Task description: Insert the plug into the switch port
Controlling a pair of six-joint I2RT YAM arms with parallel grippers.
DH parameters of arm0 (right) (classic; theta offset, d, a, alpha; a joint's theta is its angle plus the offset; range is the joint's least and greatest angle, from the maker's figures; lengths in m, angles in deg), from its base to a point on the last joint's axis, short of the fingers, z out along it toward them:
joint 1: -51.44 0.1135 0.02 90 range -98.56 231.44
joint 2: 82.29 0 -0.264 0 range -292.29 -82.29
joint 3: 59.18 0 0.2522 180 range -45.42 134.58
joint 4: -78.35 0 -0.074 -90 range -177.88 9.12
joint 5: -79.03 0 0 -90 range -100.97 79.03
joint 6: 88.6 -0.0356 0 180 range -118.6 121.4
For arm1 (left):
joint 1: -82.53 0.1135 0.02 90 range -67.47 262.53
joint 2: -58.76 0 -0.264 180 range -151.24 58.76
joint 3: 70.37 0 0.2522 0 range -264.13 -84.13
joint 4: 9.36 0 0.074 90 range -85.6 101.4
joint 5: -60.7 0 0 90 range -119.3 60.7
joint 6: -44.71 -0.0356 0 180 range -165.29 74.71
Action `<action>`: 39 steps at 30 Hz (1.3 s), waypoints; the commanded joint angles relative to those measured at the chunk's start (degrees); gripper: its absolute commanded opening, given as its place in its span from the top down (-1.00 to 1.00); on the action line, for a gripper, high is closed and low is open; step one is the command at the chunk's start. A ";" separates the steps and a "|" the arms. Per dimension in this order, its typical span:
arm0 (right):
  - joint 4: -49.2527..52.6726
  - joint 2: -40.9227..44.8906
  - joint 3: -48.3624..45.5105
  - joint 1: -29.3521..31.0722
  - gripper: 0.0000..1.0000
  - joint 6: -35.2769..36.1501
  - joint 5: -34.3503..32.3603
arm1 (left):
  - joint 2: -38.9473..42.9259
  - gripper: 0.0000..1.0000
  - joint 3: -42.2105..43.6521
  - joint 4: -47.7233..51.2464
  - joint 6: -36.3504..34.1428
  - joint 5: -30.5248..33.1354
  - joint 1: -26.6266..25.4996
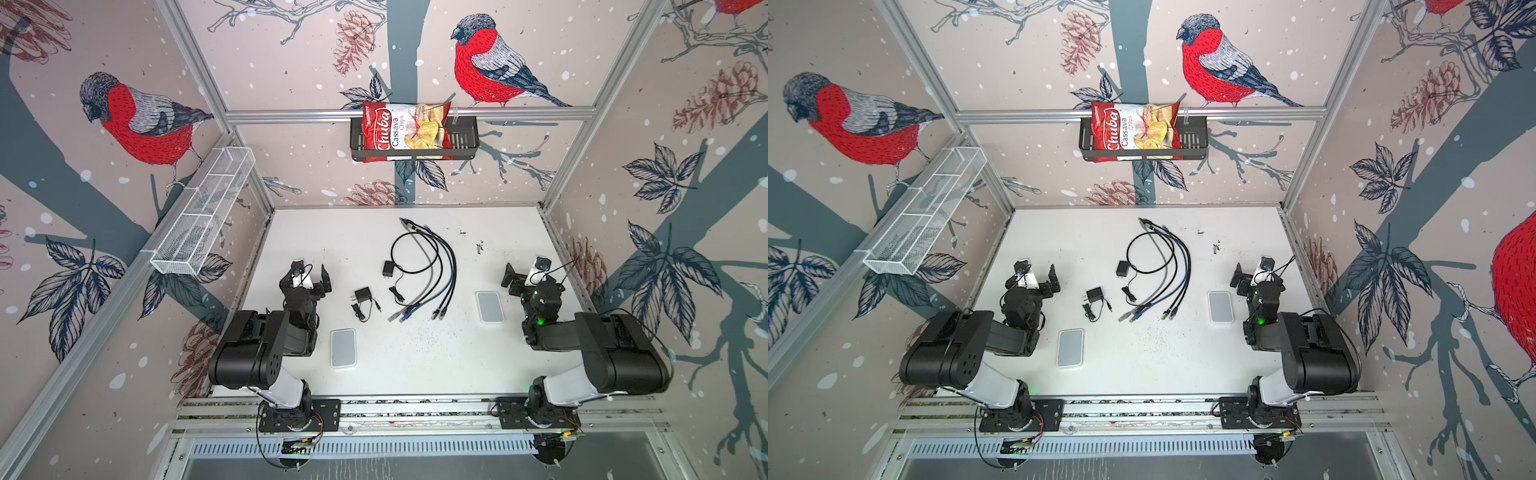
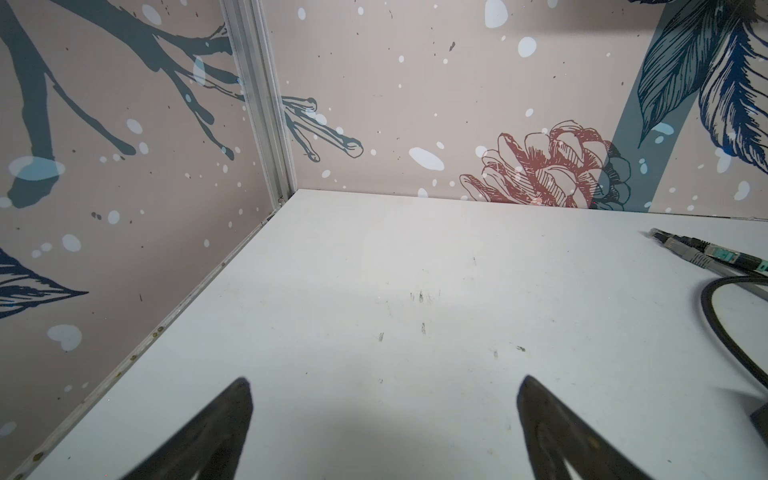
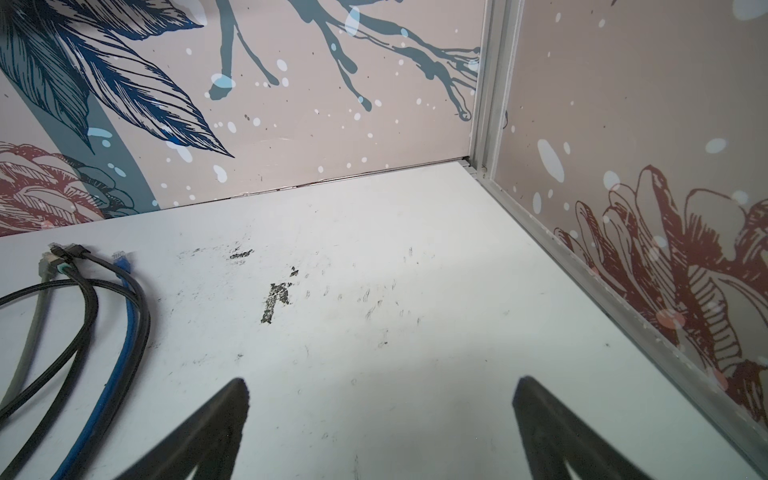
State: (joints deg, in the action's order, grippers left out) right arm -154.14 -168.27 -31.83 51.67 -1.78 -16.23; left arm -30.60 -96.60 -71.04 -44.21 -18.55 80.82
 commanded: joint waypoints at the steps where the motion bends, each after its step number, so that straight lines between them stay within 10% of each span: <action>1: -1.69 0.11 0.06 -0.05 -0.99 -0.61 0.51 | 0.08 -0.96 -0.32 -0.53 -0.33 -0.07 -0.02; 16: 6.21 3.94 2.95 -0.01 -0.99 -2.12 -3.23 | 2.90 -0.95 -0.18 1.21 -0.25 -0.25 0.01; 25: 37.87 8.76 17.78 0.20 -0.99 -9.67 -1.77 | 10.59 -0.95 -11.22 28.61 5.05 9.04 -0.30; 39: 56.43 12.21 27.19 7.50 -0.99 -15.94 6.27 | 12.94 -0.95 -23.69 52.14 12.13 5.33 -10.56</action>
State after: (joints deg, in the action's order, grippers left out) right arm -102.54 -156.44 -5.87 57.09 -16.95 -10.66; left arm -17.42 -119.37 -25.64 -35.38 -10.36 71.66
